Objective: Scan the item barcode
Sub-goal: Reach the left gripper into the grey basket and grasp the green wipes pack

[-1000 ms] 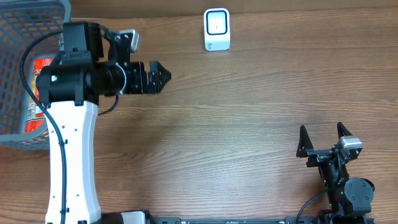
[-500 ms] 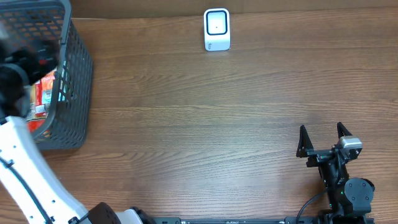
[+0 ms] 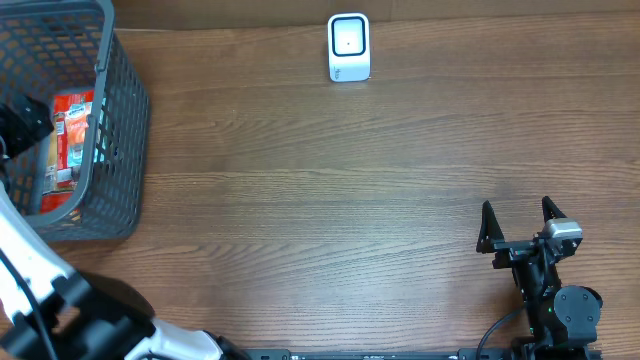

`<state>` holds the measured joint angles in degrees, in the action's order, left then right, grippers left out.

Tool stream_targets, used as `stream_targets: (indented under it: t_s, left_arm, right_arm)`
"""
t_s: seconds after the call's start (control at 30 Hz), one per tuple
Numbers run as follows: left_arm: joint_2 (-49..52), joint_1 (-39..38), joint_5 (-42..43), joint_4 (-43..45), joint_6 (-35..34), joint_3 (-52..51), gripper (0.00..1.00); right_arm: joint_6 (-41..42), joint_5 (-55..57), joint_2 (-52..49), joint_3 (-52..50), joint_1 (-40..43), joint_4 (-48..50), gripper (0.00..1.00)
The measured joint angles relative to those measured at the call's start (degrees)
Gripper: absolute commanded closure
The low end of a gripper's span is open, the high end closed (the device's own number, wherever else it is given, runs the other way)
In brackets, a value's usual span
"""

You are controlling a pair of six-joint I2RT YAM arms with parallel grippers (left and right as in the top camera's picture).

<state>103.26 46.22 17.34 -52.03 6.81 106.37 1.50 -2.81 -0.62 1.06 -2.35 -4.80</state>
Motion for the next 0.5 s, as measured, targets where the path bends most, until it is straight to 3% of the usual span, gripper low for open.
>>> stream_targets:
  t_s: [0.27,0.5]
  left_arm:
    - [8.5,0.0,3.2,1.6,11.2,0.0,0.0]
    - [11.2,-0.6,5.7,3.0,16.0,0.0,0.0]
  right_arm:
    - [0.0,0.0,0.0,0.0,0.0,0.0,0.0]
    - [0.0,0.0,0.0,0.0,0.0,0.0,0.0]
